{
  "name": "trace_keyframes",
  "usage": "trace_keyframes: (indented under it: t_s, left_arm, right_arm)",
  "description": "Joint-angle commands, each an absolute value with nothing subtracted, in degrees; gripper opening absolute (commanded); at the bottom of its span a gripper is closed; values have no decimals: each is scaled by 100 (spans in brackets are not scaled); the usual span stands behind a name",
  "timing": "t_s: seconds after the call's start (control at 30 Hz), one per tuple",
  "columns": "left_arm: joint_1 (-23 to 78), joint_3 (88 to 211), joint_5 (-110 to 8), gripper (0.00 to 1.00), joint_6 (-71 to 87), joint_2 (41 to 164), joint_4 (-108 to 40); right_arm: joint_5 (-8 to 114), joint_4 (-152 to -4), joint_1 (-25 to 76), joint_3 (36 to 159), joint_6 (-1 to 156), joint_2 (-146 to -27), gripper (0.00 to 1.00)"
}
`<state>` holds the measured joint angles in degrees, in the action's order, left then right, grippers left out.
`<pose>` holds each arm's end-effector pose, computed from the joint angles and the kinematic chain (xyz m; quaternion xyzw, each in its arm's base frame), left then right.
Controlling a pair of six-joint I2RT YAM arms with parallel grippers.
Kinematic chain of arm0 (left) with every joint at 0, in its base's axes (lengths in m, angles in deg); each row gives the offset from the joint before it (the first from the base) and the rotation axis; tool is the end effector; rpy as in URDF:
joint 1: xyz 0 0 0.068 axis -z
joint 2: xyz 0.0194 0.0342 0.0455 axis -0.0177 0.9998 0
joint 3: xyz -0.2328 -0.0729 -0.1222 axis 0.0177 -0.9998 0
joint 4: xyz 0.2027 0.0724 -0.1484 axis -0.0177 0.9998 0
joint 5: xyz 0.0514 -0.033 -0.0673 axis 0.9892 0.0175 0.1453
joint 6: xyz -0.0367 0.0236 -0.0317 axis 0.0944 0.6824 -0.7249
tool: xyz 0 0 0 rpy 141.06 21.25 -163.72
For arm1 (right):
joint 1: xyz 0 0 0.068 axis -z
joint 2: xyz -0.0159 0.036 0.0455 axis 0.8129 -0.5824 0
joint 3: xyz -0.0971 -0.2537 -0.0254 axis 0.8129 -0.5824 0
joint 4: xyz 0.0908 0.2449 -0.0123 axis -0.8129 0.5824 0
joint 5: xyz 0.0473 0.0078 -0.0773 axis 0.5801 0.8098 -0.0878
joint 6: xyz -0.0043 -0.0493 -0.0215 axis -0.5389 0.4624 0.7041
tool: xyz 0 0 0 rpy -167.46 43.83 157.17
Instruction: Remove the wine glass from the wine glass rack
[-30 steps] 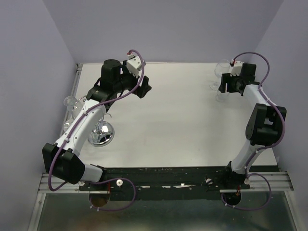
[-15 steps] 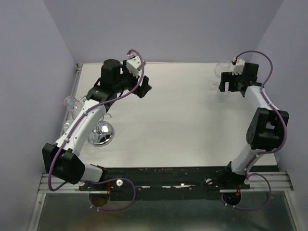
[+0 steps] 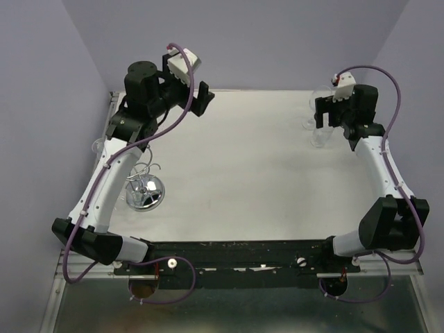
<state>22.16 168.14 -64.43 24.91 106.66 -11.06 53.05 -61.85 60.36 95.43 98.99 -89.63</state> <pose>0.2784 -0.1217 0.4642 0.2893 0.6999 -0.2285 0.6117 0.3405 -0.0307 0.3391 -0.1005 0.8472 -0.0339 0.5206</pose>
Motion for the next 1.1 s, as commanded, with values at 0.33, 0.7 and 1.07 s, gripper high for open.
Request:
trace_keyframes:
  t_s: [0.33,0.7,1.07]
  left_arm:
    - [1097,18646,-4389,95,4014,10510,1554]
    - [-1583,18962,-6041,86,3969,10096,3819]
    - [-2896,17267,-8253,72,3689,9640,4035]
  right_arm:
    - [8280,-5869,4077,9933,10544,-8962,89]
    - [8791,-6150,3549,10742,9913,-10078,85]
    - [8668,-6291,3505,10497,9727,-10150,85]
